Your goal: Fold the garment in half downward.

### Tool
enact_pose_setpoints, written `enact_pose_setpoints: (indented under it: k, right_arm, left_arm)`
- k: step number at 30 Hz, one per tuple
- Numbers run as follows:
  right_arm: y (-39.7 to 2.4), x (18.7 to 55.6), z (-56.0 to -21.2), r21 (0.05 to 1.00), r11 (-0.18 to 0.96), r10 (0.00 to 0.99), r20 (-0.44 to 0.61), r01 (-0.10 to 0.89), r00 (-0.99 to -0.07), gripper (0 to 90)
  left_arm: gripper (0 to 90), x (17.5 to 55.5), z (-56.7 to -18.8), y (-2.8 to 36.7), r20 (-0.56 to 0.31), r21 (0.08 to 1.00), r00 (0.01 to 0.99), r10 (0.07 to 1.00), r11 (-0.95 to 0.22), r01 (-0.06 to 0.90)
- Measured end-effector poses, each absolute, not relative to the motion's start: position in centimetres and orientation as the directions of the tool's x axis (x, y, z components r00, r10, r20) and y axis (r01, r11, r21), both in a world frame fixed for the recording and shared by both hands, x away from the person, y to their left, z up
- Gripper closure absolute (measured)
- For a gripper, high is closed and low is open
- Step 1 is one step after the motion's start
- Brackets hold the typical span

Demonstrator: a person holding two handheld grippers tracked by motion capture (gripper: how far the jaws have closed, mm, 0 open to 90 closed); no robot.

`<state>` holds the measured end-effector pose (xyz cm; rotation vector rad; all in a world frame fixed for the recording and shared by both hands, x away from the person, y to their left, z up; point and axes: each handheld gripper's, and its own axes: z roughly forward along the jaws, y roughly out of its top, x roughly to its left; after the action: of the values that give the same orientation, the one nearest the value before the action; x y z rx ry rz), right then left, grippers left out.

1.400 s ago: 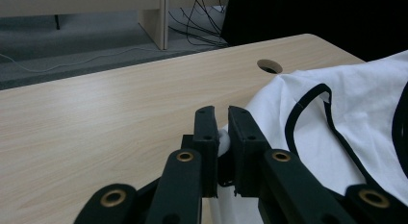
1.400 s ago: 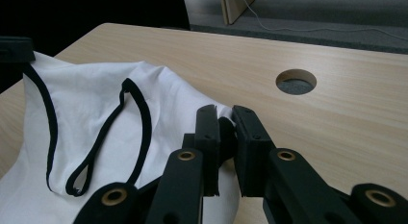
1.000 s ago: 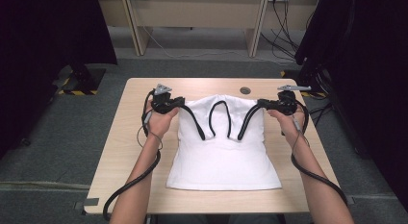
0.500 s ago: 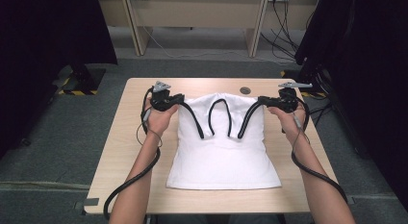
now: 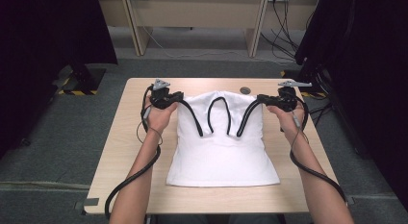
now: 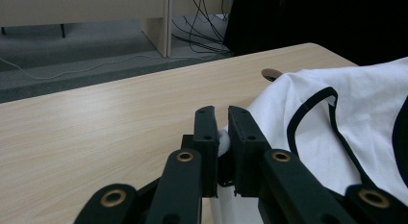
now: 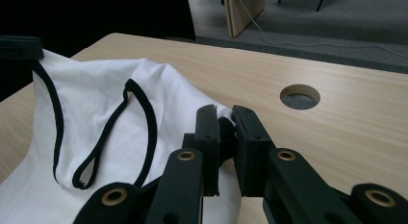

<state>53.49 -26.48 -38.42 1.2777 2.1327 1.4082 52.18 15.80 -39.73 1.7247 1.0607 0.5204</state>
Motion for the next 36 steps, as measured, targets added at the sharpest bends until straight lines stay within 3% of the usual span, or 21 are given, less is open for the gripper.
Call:
enact_pose_setpoints:
  k: [14, 36]
  right_arm:
    - [-27.2, 52.4, -39.8, 0.85, 0.181, 0.781, 0.182, 0.495, -0.598, 81.7]
    - [-28.1, 50.3, -42.7, 0.811, 0.285, 0.763, 0.131, 0.511, -0.633, 81.3]
  left_arm:
    - [82.3, 50.2, -40.9, 16.4, -0.131, 0.916, 0.539, 0.832, -0.107, 0.387]
    - [82.1, 47.1, -44.4, 16.5, -0.088, 0.893, 0.577, 0.812, -0.193, 0.408]
